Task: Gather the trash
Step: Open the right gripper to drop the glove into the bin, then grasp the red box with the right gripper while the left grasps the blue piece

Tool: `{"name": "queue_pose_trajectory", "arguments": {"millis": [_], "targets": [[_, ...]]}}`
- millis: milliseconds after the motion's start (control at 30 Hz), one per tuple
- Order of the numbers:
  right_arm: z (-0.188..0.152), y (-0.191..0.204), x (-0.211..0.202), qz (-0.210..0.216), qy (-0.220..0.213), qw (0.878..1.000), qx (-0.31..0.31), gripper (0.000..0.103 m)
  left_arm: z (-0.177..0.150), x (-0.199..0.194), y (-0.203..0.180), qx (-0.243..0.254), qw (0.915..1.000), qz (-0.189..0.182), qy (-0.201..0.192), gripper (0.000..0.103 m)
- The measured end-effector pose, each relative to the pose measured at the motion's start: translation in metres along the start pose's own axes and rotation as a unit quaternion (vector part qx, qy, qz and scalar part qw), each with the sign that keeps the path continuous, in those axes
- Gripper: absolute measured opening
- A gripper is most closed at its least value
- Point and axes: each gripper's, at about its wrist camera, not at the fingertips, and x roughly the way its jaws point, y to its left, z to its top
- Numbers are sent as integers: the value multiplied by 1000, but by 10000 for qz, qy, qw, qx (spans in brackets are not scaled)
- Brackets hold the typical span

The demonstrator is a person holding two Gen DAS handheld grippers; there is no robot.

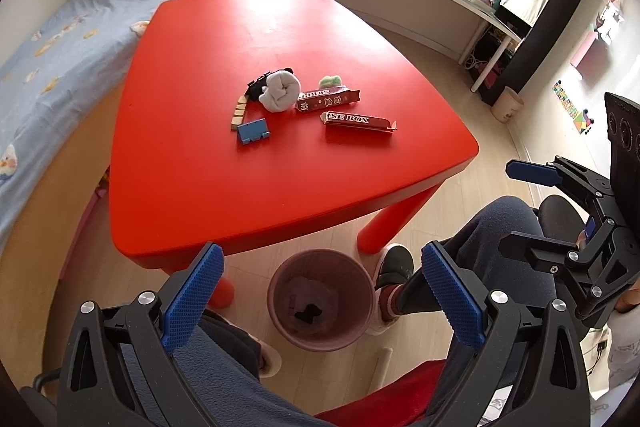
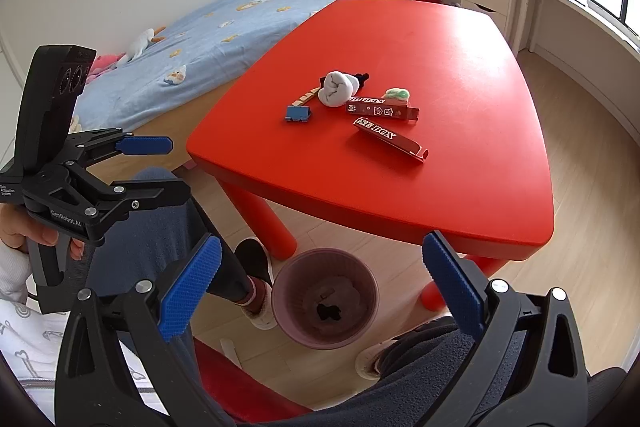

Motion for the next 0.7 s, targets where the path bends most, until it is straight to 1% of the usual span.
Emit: {"name": "queue_pose_trajectory", "arguments": {"millis": [167, 300, 500, 700], "targets": [[5, -6, 0, 42, -18, 10000, 6, 99, 6, 2, 3, -67, 10000, 43, 6, 95], [12, -9, 0, 48, -49, 9999, -101, 99, 15, 3, 6, -157, 9998, 91, -13, 95], [31, -15, 7, 125, -6, 9995, -282, 99, 32, 9, 16, -340, 9992, 199, -65, 95], [53, -26, 23, 56, 93, 9988, -468, 99, 55, 23, 26, -579, 9979, 286, -53, 95]]}}
